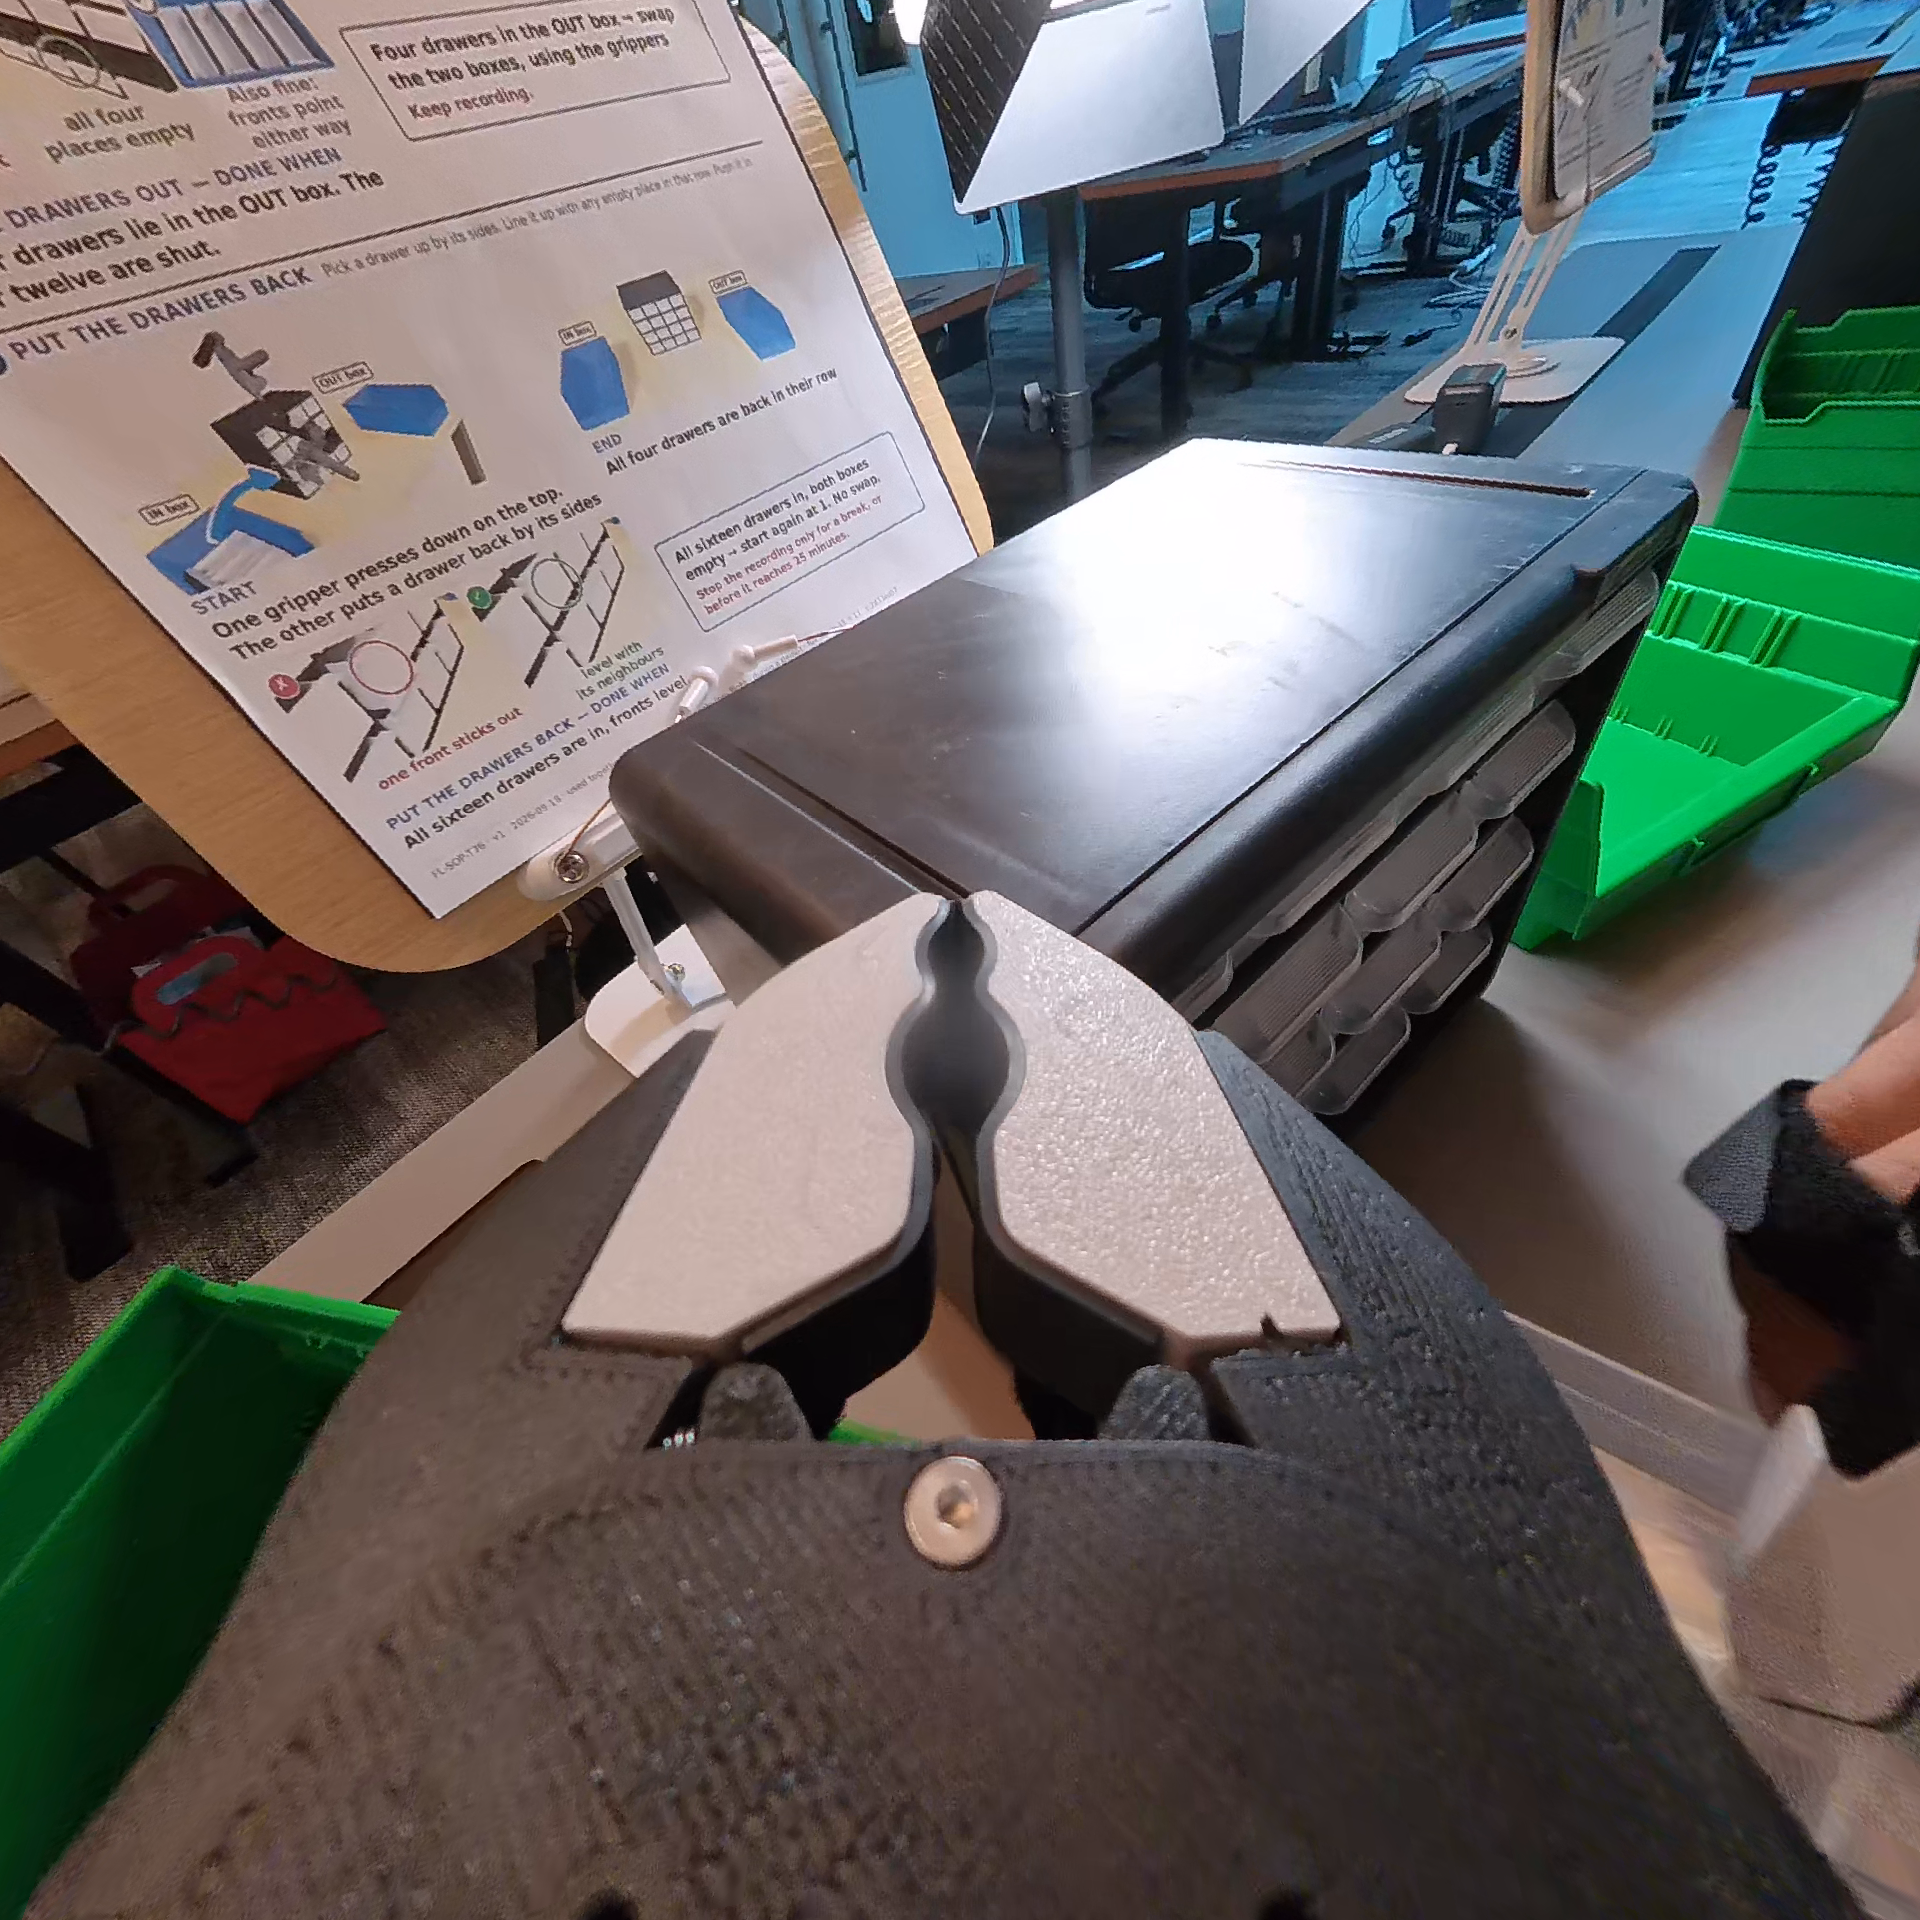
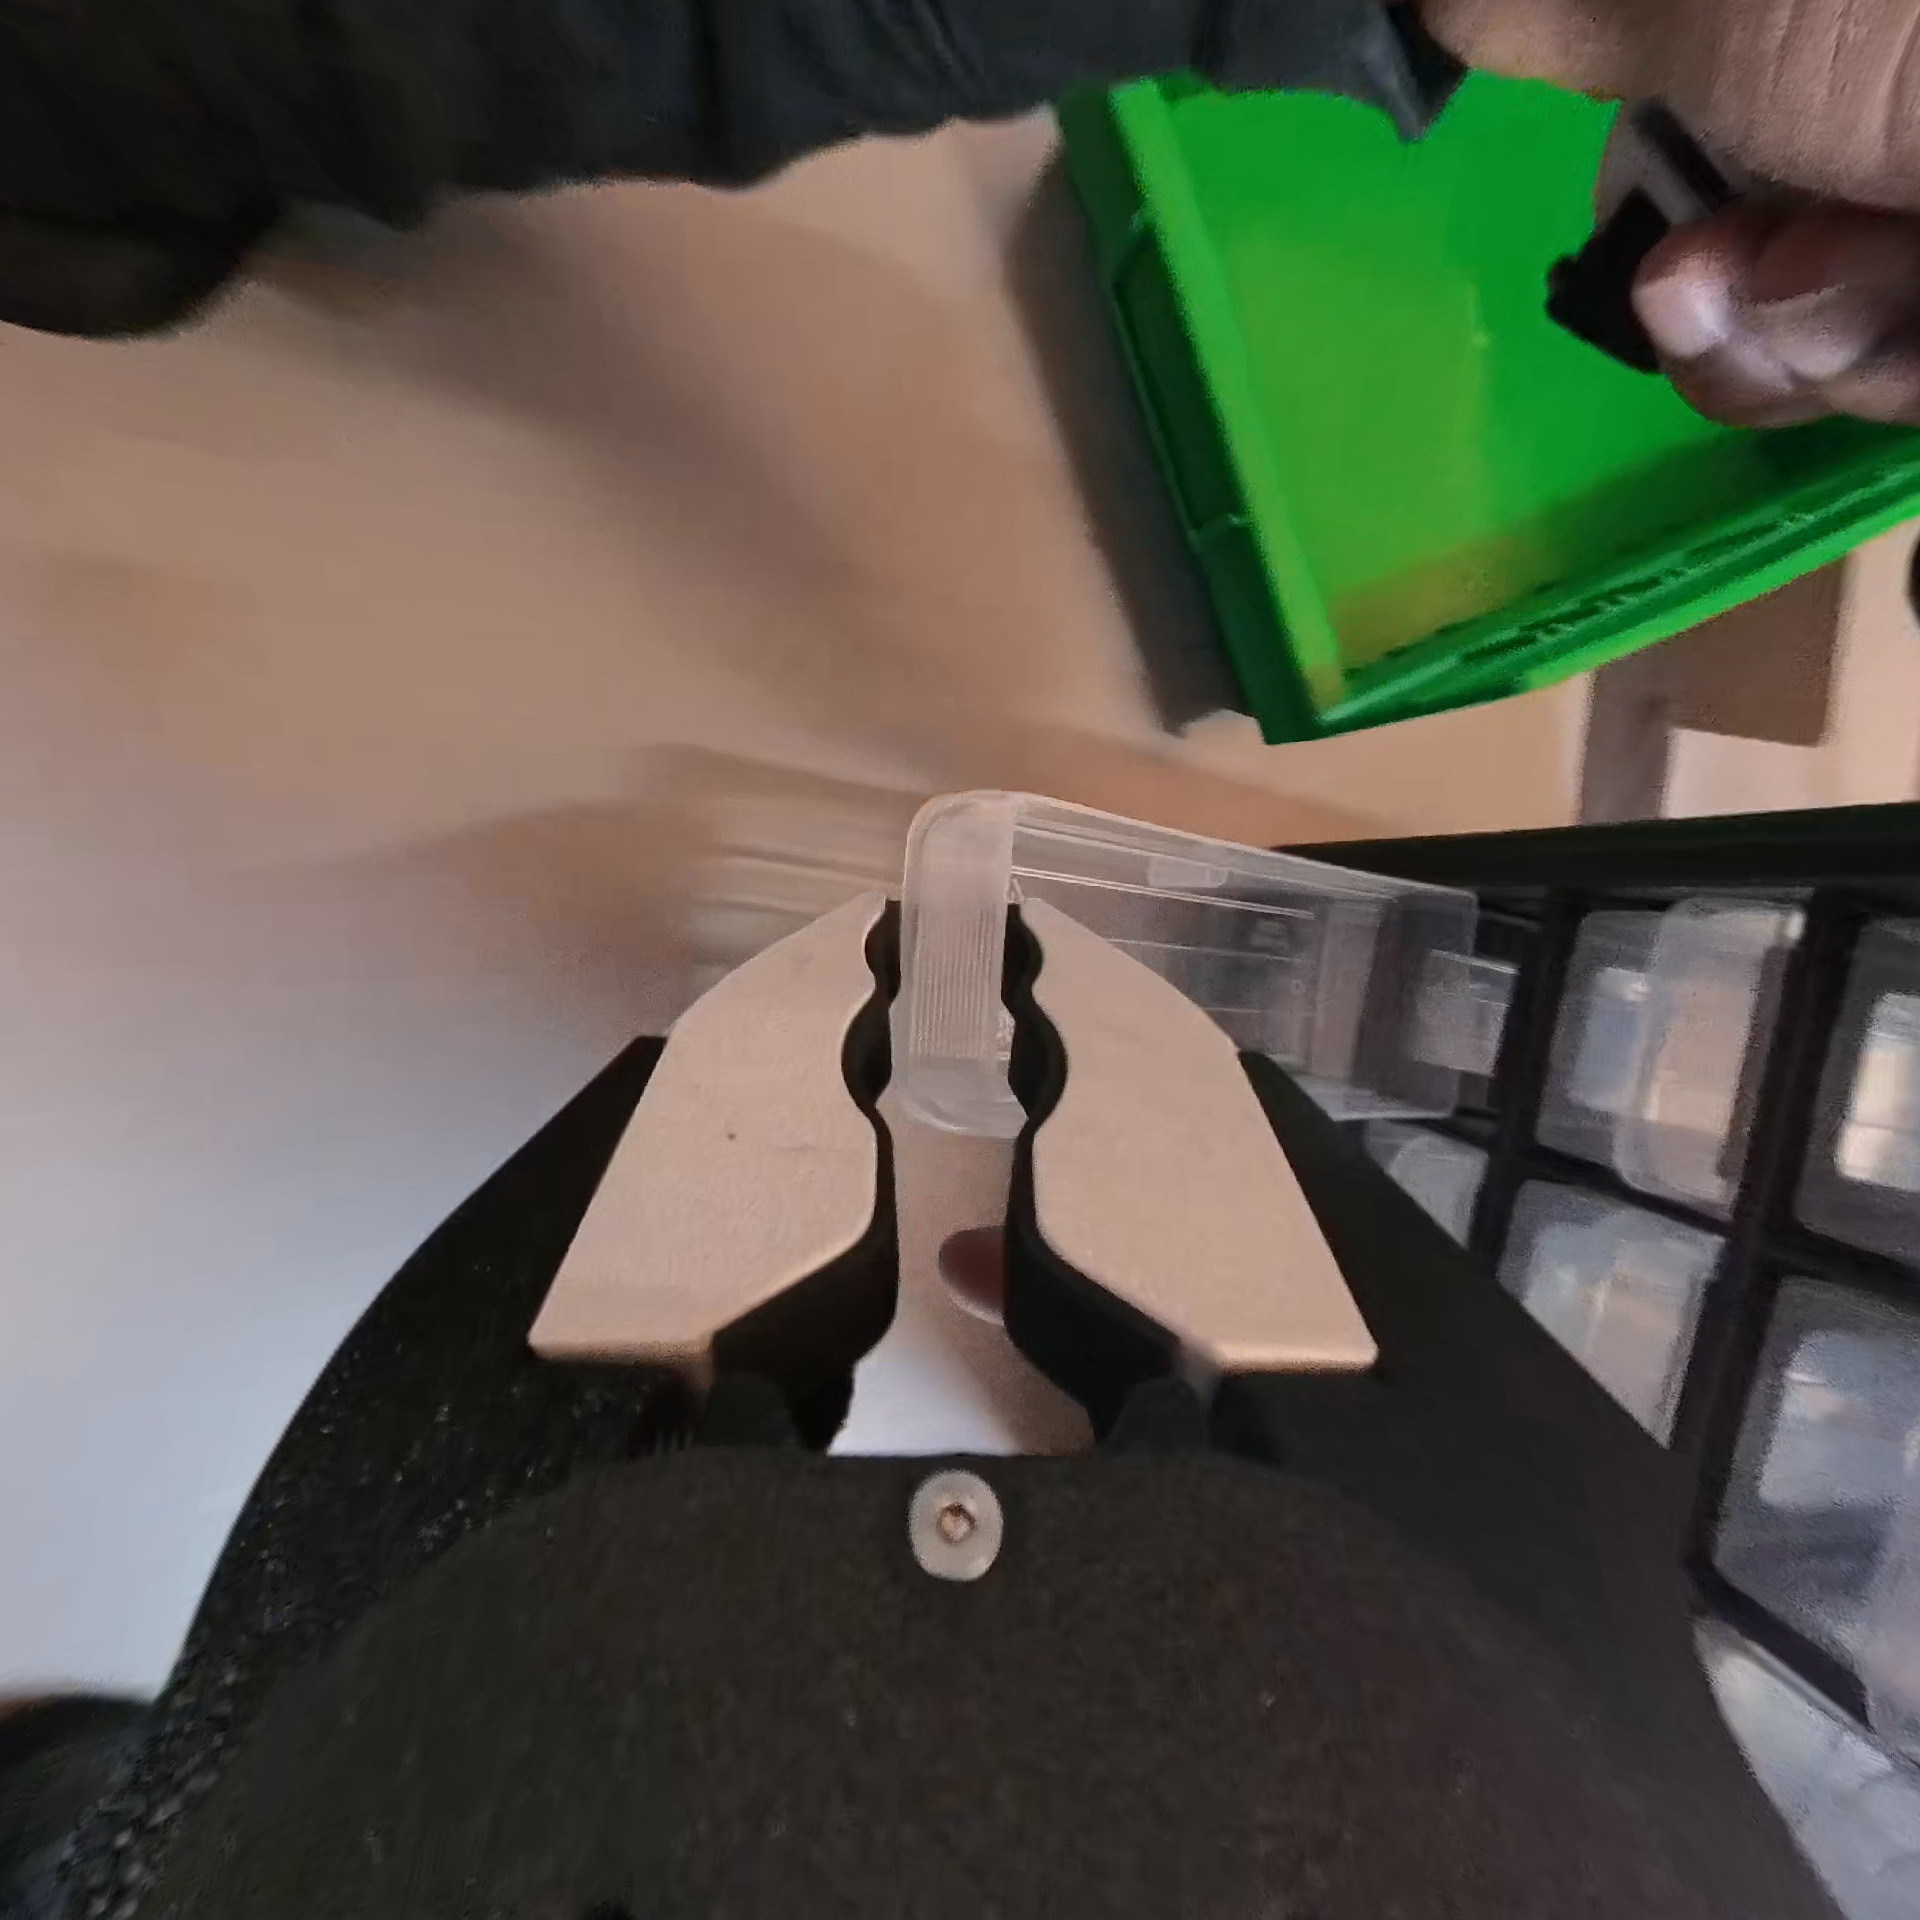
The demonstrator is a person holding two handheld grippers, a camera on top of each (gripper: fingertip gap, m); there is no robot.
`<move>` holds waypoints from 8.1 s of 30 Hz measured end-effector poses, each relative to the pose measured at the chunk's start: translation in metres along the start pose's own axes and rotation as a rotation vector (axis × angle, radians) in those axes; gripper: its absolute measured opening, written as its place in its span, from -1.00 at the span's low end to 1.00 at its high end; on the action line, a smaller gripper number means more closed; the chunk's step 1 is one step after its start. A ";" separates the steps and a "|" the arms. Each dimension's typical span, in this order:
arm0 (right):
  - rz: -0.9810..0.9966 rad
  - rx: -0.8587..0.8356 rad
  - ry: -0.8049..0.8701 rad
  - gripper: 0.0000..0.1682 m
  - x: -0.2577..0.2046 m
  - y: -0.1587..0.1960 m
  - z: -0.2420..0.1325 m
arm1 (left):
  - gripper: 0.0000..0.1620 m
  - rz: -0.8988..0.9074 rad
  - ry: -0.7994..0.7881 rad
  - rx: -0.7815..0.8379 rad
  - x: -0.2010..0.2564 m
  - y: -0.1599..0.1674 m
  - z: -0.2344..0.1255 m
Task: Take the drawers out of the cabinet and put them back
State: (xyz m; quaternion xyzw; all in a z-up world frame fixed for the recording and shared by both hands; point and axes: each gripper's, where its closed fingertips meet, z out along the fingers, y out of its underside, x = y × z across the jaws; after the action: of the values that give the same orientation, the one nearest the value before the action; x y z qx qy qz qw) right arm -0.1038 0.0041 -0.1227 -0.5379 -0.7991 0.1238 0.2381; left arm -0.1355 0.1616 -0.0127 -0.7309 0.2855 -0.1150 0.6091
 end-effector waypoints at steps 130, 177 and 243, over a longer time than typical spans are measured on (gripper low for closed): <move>-0.074 -0.025 0.483 -0.78 0.046 0.086 -0.003 | -1.00 0.063 -0.037 -0.004 0.003 -0.001 -0.001; 1.173 -0.246 0.751 -0.78 0.146 0.379 -0.090 | -1.00 0.065 -0.034 -0.001 0.004 -0.001 -0.001; -0.209 -0.132 1.086 -0.86 0.072 0.131 -0.038 | -1.00 0.074 -0.048 0.000 0.004 -0.002 0.000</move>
State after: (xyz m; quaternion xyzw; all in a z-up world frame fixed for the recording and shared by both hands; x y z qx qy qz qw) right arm -0.0015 0.1188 -0.1317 -0.4561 -0.6169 -0.2459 0.5924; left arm -0.1320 0.1599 -0.0118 -0.7223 0.2979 -0.0748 0.6196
